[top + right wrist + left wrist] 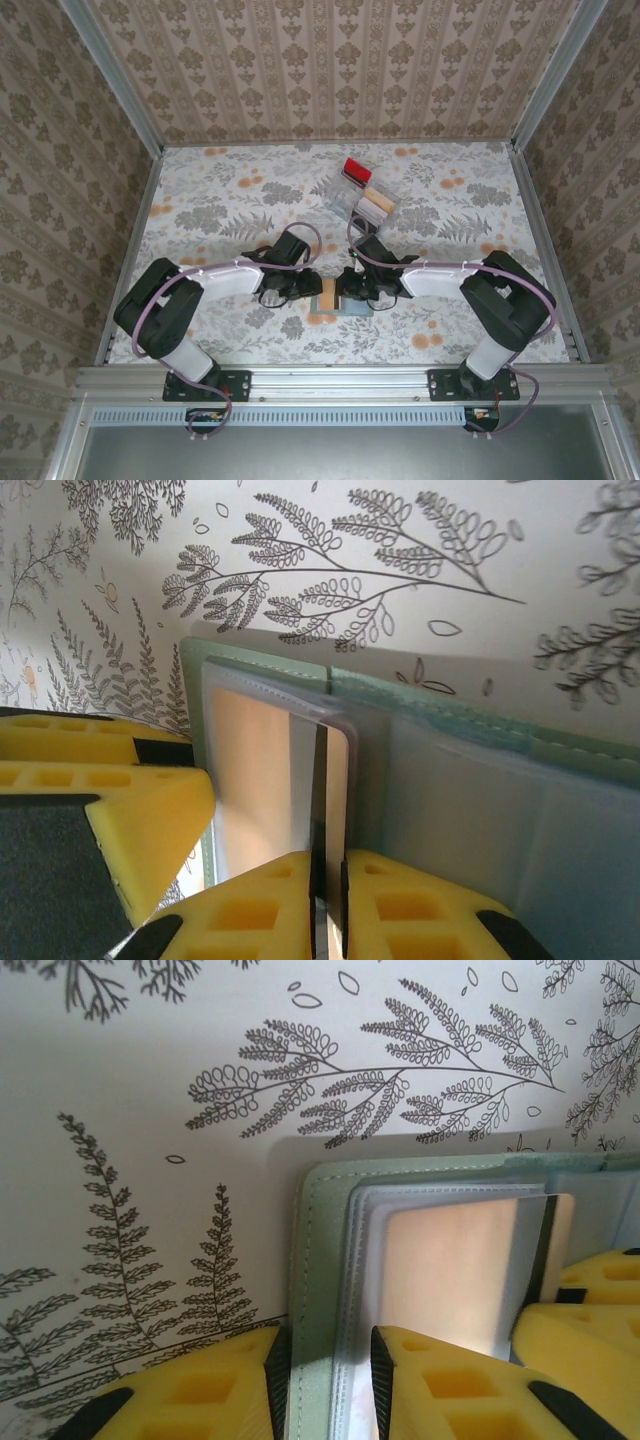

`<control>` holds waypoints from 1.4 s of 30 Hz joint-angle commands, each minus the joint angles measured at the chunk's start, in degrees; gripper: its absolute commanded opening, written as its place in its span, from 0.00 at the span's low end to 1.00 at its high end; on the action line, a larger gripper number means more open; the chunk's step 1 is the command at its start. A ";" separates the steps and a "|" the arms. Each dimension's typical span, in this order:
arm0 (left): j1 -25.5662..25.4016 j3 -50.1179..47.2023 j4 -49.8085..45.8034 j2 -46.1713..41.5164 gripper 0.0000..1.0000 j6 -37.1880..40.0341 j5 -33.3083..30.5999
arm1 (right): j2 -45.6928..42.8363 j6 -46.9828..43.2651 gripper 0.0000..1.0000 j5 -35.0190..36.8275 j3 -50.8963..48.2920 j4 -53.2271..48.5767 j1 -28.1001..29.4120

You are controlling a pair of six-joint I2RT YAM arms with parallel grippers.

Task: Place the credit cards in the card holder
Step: Insert the credit card into the card slot.

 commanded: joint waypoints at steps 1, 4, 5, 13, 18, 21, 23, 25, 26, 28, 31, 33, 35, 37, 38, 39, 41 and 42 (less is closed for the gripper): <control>-0.70 -0.15 1.54 0.75 0.31 -0.14 1.29 | 1.79 4.68 0.15 -1.66 0.52 4.40 0.73; -0.70 -0.26 1.20 0.48 0.31 -0.24 0.90 | 1.56 7.73 0.17 -0.61 -0.17 5.74 0.87; -0.70 -0.37 1.06 0.32 0.31 -0.36 0.73 | 1.45 7.84 0.19 -0.36 0.12 4.73 0.83; -0.70 -0.45 0.04 0.20 0.30 -0.19 0.06 | -3.64 5.28 0.27 3.82 0.13 -3.22 0.89; -0.70 -0.37 0.35 0.38 0.30 -0.30 0.10 | -3.55 4.06 0.23 3.54 0.72 -5.24 0.88; -0.70 -0.17 0.42 0.47 0.29 -0.30 0.35 | -1.33 3.74 0.22 2.18 2.06 -5.84 0.96; -0.70 0.04 0.42 0.38 0.29 -0.19 0.45 | -0.30 3.77 0.17 1.58 2.37 -4.70 1.28; -0.70 -0.04 0.53 0.24 0.29 -0.19 0.52 | 0.62 4.07 0.13 0.53 2.78 -3.60 1.43; -0.70 -0.05 0.66 0.27 0.30 -0.19 0.54 | 1.04 4.24 0.12 -0.12 2.88 -2.66 1.51; -0.70 0.08 0.79 0.29 0.29 -0.19 0.65 | 1.65 4.88 0.12 -1.19 3.12 -1.12 1.66; -0.70 0.04 0.84 0.21 0.30 -0.19 0.54 | 2.00 5.18 0.12 -1.96 3.26 0.06 1.74; -0.70 0.08 0.70 0.03 0.30 -0.19 0.47 | 0.47 4.67 0.12 -0.20 3.84 -2.71 1.80; -0.70 0.15 0.18 -0.38 0.30 -0.17 -0.02 | -3.48 3.45 0.16 4.34 3.52 -7.18 1.93; -0.70 -0.03 0.20 -0.60 0.30 -0.26 -0.38 | -6.01 1.98 0.19 8.33 3.48 -11.67 1.76; -0.70 -0.11 0.30 -0.52 0.30 -0.29 -0.32 | -6.38 1.33 0.20 9.34 3.73 -13.77 1.49; -0.70 -0.02 0.41 -0.46 0.30 -0.34 -0.34 | -6.23 0.90 0.21 9.67 3.93 -15.07 1.33; -0.70 0.14 0.33 -0.19 0.30 -0.27 -0.17 | -5.25 0.72 0.23 9.10 4.00 -15.08 1.31; -0.65 0.21 0.36 -0.20 0.30 -0.19 -0.16 | -4.67 1.03 0.23 8.19 3.87 -14.19 1.35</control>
